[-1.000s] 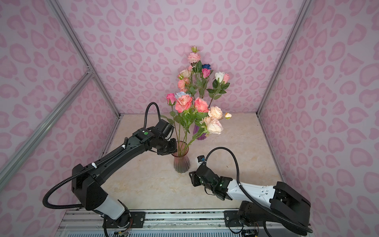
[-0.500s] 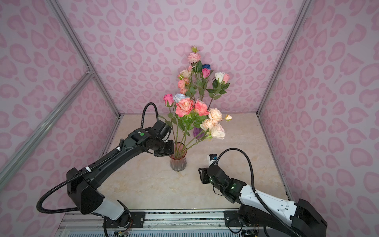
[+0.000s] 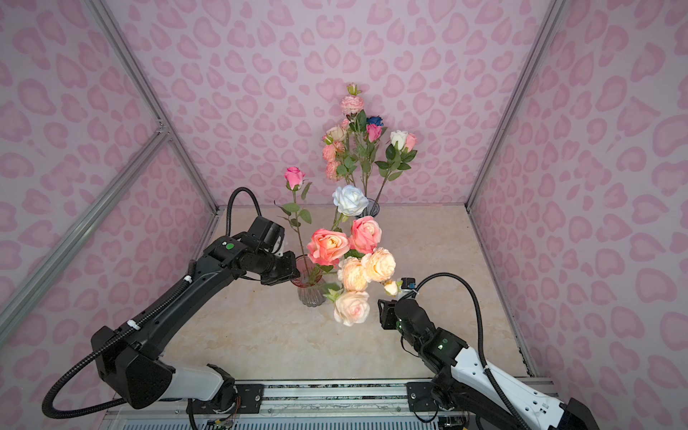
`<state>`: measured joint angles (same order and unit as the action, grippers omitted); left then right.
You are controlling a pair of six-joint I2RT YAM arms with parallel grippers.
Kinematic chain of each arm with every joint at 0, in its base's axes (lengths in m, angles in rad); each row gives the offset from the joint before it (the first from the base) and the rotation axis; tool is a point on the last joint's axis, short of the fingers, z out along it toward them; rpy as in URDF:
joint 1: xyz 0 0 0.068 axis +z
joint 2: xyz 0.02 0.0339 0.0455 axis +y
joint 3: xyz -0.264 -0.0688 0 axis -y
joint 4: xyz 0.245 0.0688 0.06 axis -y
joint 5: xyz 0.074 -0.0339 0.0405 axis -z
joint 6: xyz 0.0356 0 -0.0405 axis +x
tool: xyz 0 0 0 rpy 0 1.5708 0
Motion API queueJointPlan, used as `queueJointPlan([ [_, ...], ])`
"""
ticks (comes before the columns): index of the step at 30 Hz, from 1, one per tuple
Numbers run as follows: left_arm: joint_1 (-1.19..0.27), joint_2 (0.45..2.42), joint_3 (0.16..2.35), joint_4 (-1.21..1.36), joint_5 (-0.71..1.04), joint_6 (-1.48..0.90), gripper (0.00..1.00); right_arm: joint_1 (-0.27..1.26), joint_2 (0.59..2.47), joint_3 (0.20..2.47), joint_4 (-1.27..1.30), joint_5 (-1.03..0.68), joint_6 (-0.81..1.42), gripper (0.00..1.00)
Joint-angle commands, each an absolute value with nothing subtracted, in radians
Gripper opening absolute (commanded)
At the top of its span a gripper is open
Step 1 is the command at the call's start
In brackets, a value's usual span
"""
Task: Arrange the flowers into the vase
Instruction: 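Slide the pink-red vase away with the left gripper while the right gripper draws back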
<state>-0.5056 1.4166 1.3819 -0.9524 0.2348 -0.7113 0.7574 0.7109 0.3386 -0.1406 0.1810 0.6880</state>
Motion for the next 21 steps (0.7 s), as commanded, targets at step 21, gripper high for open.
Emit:
queueJointPlan([
  [21, -0.173, 1.837, 1.843, -0.890, 0.494, -0.764, 0.04, 0.701, 0.594, 0.348, -0.275, 0.183, 0.659, 0.48],
])
